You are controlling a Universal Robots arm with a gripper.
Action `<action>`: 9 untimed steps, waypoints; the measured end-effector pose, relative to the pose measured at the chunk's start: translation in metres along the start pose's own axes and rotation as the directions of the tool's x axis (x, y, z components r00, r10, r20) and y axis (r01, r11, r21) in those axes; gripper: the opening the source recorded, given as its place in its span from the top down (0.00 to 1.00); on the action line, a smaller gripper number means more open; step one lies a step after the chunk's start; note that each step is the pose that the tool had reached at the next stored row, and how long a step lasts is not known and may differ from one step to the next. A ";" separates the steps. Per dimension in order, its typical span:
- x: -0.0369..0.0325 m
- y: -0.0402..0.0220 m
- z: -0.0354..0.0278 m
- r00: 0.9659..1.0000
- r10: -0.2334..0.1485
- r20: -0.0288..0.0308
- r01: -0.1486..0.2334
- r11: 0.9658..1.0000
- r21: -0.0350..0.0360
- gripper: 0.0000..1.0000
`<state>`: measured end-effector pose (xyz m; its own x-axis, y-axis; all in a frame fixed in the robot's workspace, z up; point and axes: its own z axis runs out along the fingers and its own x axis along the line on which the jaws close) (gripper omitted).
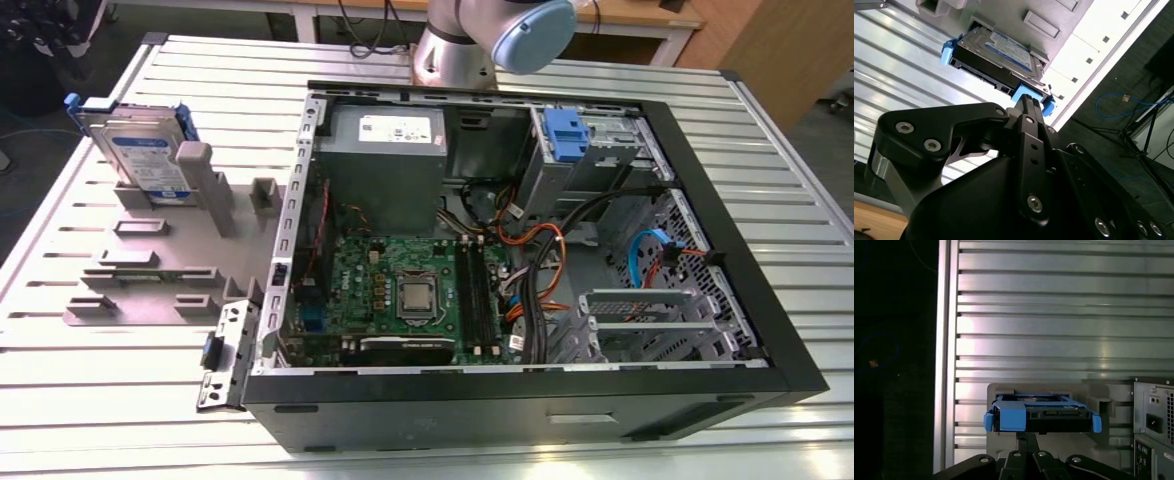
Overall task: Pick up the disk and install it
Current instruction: 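Pick up the disk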
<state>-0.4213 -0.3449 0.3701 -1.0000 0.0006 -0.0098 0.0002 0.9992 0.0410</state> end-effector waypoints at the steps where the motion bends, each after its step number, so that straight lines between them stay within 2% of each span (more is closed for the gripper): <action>1: 0.0000 0.0000 0.0000 1.000 -0.005 0.000 0.005 1.000 0.000 0.89; 9: 0.0000 0.0000 0.0000 0.999 -0.046 -0.002 0.046 0.999 -0.001 0.89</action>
<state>-0.4213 -0.3449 0.3700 -0.9989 -0.0458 -0.0098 -0.0462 0.9981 0.0410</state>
